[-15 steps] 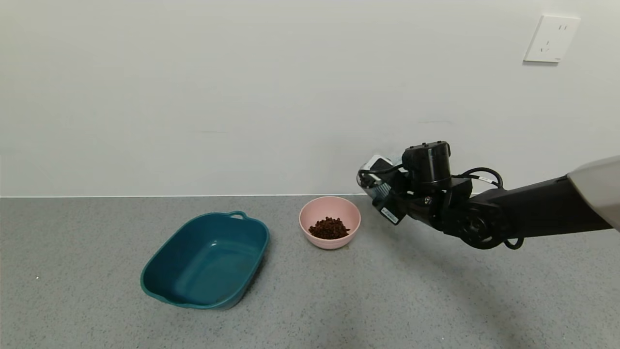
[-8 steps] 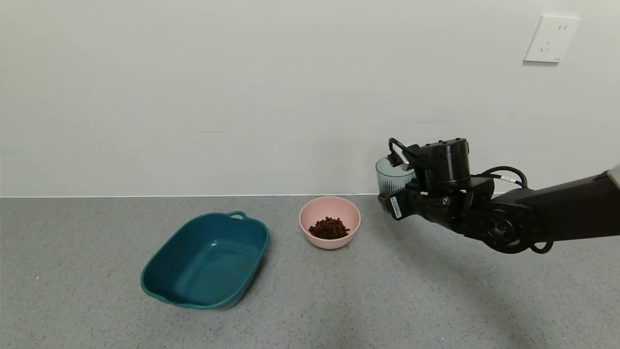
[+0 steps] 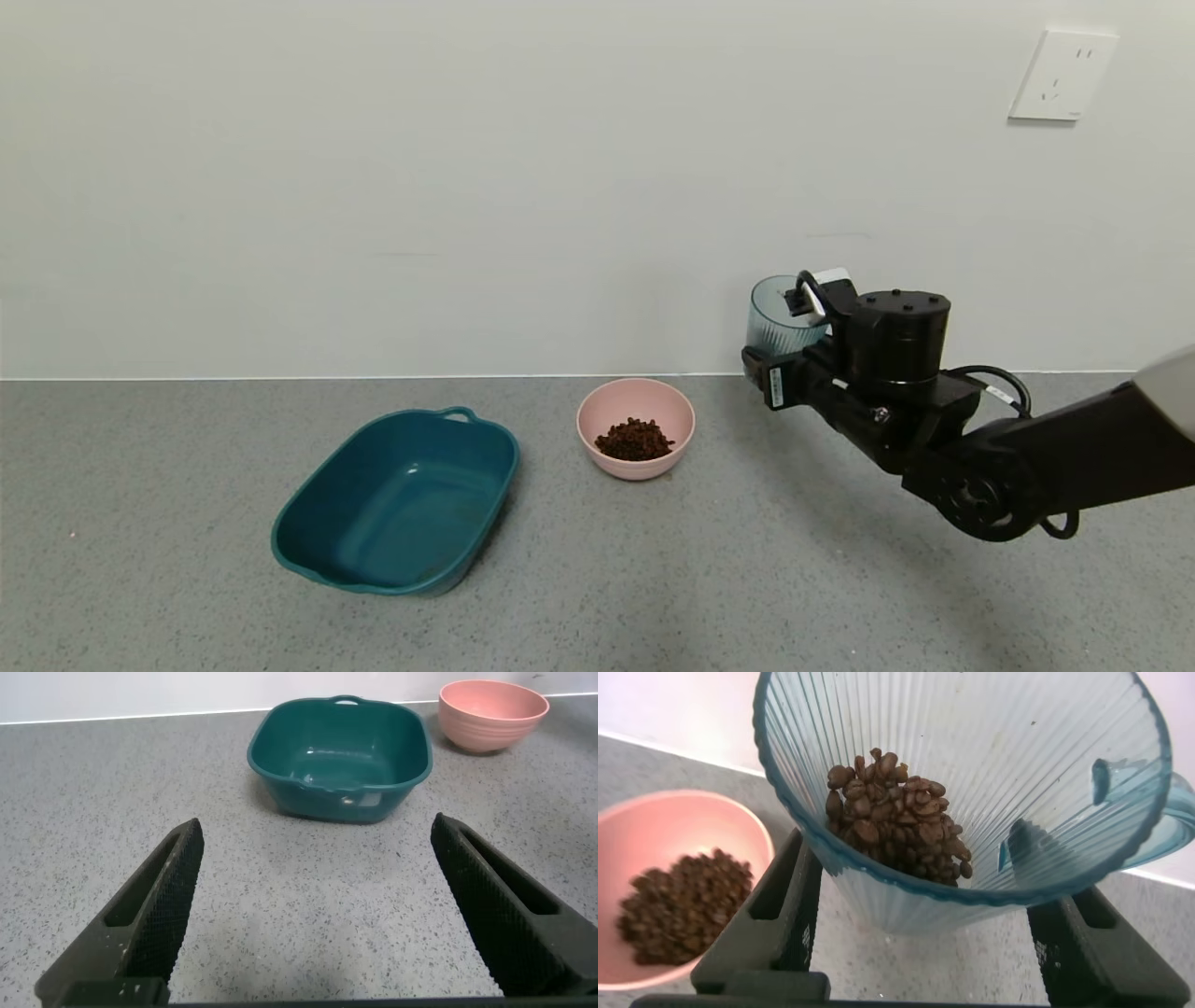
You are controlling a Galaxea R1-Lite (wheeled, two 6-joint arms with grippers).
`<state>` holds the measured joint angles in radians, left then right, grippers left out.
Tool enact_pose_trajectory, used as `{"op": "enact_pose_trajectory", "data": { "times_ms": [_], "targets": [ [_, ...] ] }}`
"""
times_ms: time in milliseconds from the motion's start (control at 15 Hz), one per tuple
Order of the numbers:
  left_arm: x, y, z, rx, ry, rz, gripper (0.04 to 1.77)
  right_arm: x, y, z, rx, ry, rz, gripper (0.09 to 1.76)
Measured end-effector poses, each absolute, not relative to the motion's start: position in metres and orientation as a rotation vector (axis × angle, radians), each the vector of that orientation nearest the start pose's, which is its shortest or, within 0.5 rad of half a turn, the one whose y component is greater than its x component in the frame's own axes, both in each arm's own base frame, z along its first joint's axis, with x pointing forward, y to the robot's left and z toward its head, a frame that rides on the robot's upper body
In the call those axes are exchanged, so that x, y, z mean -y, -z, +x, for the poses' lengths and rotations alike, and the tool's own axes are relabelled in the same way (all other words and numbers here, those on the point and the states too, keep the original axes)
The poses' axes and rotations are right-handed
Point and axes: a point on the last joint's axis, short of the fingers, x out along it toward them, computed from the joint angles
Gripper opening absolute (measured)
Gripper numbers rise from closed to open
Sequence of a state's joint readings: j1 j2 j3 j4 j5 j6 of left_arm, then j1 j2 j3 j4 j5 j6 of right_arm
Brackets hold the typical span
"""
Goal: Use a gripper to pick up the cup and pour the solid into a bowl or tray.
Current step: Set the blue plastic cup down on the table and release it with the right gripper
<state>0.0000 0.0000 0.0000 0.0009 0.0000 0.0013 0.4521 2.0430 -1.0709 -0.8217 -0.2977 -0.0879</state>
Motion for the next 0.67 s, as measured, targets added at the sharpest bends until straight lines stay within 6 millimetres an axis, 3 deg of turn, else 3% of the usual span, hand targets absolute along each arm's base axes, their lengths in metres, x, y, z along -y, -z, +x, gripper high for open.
{"op": "enact_pose_trajectory", "data": {
  "times_ms": [267, 667],
  "targets": [
    [0.000, -0.075, -0.023, -0.001, 0.000, 0.002, 1.75, -0.158, -0.114, 0.351, -0.232, -0.128, -0.159, 1.32],
    [0.000, -0.075, -0.023, -0.001, 0.000, 0.002, 1.75, -0.161, -0.090, 0.343, -0.303, -0.135, -0.109, 1.32]
  ]
}}
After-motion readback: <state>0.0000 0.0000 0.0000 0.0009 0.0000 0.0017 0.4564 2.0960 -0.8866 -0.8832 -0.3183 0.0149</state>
